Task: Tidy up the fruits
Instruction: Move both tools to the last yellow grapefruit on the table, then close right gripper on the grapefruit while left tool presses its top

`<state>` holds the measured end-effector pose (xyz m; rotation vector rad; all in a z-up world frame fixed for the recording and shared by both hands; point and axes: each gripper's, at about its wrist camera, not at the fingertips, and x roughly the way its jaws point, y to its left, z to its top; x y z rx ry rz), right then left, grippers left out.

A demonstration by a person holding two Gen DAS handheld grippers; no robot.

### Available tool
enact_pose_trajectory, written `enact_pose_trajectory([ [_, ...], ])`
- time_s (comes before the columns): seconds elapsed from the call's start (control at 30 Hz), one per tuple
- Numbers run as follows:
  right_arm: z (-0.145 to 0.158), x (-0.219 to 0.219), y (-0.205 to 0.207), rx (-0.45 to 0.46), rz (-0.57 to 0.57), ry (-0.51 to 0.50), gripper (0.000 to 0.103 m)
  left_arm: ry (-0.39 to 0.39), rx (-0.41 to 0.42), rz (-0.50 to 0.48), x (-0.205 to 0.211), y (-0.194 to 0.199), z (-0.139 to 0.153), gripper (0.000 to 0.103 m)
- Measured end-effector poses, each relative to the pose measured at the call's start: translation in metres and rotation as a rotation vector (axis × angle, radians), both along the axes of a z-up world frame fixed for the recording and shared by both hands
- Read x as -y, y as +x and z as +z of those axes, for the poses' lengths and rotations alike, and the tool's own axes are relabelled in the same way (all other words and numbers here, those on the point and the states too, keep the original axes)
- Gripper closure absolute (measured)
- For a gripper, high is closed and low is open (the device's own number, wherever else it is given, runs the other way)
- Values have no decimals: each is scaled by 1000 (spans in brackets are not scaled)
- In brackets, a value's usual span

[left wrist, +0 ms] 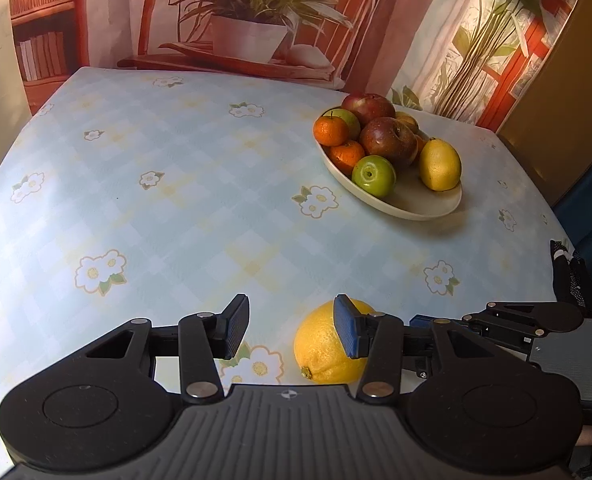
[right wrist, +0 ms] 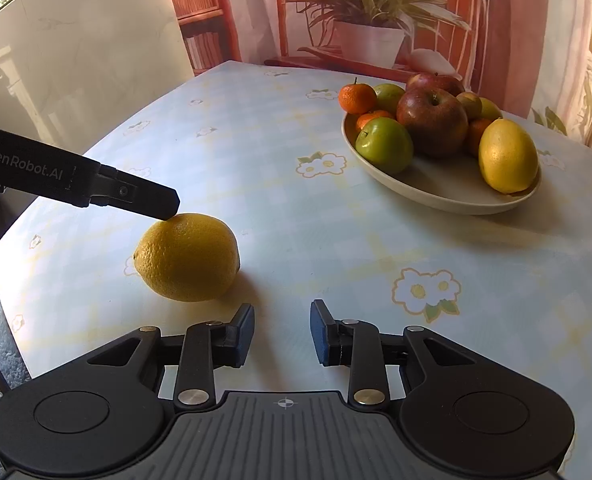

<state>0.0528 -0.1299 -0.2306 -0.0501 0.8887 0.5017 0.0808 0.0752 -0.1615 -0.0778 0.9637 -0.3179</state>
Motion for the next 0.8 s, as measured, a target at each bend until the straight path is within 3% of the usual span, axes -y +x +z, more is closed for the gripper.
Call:
enact_pose_trajectory([
  [0.2,0,-1,-1,-2,14,2,71,-41,-26,-9,14,13,-2,53],
  [0.43,2,-12,-1,4,80,-13,69,-26,-39,-54,32,20,-5,52],
  [0.57,6,-19,-2,25,121,-18,59,-21,-46,-76,36,23,-6,52],
  [0.8,8,-26,3,47,141,-19,57,-56,-80,-76,37,29,-9,52],
])
